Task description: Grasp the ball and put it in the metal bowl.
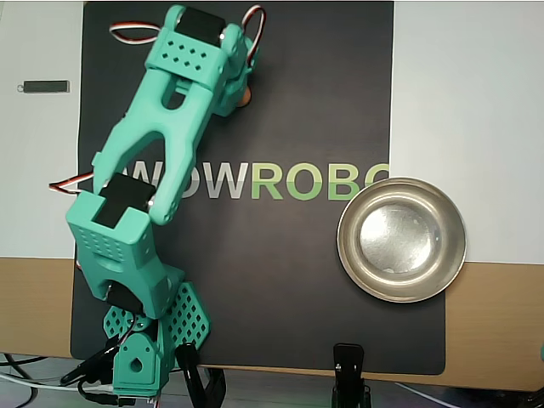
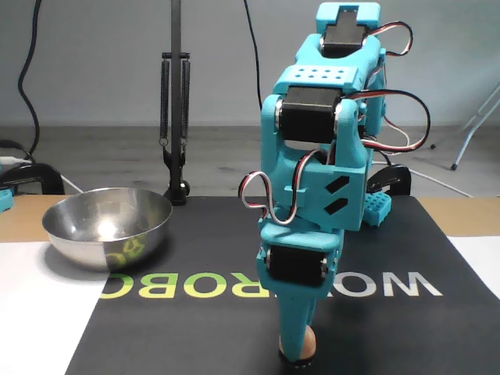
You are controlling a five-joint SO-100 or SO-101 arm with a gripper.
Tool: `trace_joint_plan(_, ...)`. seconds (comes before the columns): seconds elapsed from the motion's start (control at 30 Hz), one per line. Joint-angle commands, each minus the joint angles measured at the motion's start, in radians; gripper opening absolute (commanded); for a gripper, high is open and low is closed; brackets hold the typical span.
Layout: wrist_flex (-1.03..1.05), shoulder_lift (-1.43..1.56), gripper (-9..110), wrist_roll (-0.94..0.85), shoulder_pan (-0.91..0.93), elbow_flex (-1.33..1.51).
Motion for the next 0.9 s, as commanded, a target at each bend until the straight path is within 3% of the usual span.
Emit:
trace_joint_plan(0.0,0.005,0.017,22,0.0,0.003,-0.015)
trace_joint_plan(0.87,0.095,0.244,22,0.012,-0.006,-0.003)
